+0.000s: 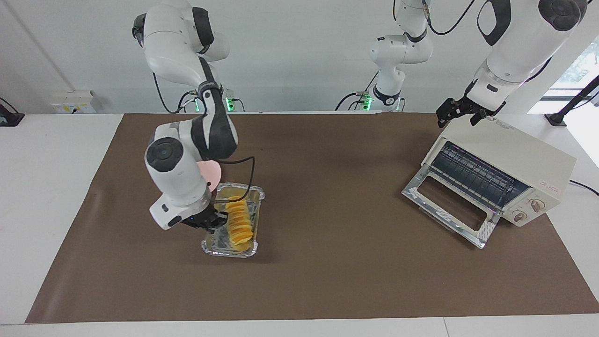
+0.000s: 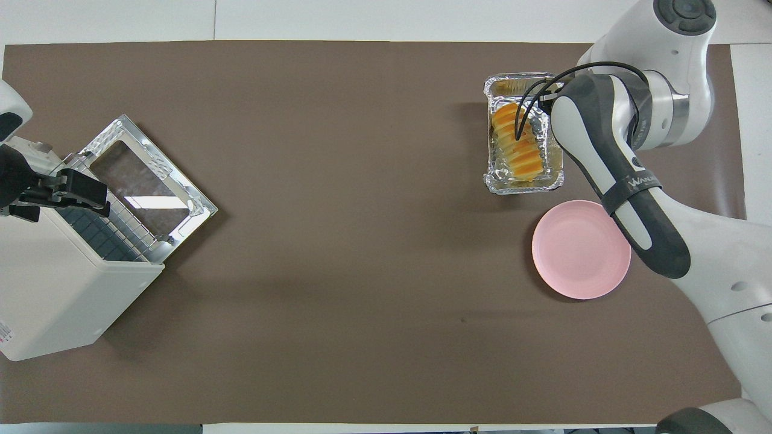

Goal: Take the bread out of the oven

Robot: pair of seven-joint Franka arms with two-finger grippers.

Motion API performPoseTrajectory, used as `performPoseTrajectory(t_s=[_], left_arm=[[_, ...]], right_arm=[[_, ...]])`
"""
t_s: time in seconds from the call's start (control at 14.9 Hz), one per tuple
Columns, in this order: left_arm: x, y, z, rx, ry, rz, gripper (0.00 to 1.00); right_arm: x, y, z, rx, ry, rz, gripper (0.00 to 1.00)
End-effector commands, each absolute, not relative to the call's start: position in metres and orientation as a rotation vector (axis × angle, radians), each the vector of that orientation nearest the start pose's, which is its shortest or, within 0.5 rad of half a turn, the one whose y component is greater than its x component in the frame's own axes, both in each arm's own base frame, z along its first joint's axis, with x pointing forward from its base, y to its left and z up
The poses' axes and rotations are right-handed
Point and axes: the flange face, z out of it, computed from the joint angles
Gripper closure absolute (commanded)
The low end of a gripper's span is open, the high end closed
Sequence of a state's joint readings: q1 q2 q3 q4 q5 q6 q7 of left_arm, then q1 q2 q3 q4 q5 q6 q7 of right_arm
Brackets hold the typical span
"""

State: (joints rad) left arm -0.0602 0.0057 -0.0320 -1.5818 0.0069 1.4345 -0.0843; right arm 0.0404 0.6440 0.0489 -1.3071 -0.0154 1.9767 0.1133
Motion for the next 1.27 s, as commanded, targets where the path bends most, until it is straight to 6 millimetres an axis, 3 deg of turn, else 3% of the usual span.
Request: performPoseTrajectory(t_s=[0.0, 0.13, 0.33, 0.74, 1.07, 1.14, 1.21], left_arm=[[0.538, -0.050, 0.611, -3.130, 0.017, 0.202, 0.00], [0.539, -0.050, 0.611, -3.131, 0.017, 0.197, 0.00], [0.540, -0.049, 0.612, -3.132, 0.013, 0.185, 0.00], [0.540, -0.050, 0.612, -3.132, 0.017, 0.185, 0.00], [0.542, -0.047, 0.614, -3.136, 0.010, 0.150, 0.00], [0.542, -0.045, 0.615, -3.138, 0.005, 0.147, 0.00], [0.542, -0.045, 0.615, -3.138, 0.003, 0.147, 0.00]], right_arm=[[0.744, 0.048, 0.344, -3.103, -0.038, -0.067, 1.00], [0.746, 0.029, 0.334, -3.103, -0.099, -0.080, 1.00], [0.749, 0.027, 0.334, -3.108, -0.115, -0.128, 1.00], [0.750, 0.003, 0.330, -3.126, -0.168, -0.170, 1.00], [0.749, 0.003, 0.324, -3.124, -0.199, -0.185, 1.00], [0.749, 0.001, 0.324, -3.124, -0.197, -0.187, 0.88], [0.749, 0.001, 0.325, -3.123, -0.199, -0.195, 0.01]])
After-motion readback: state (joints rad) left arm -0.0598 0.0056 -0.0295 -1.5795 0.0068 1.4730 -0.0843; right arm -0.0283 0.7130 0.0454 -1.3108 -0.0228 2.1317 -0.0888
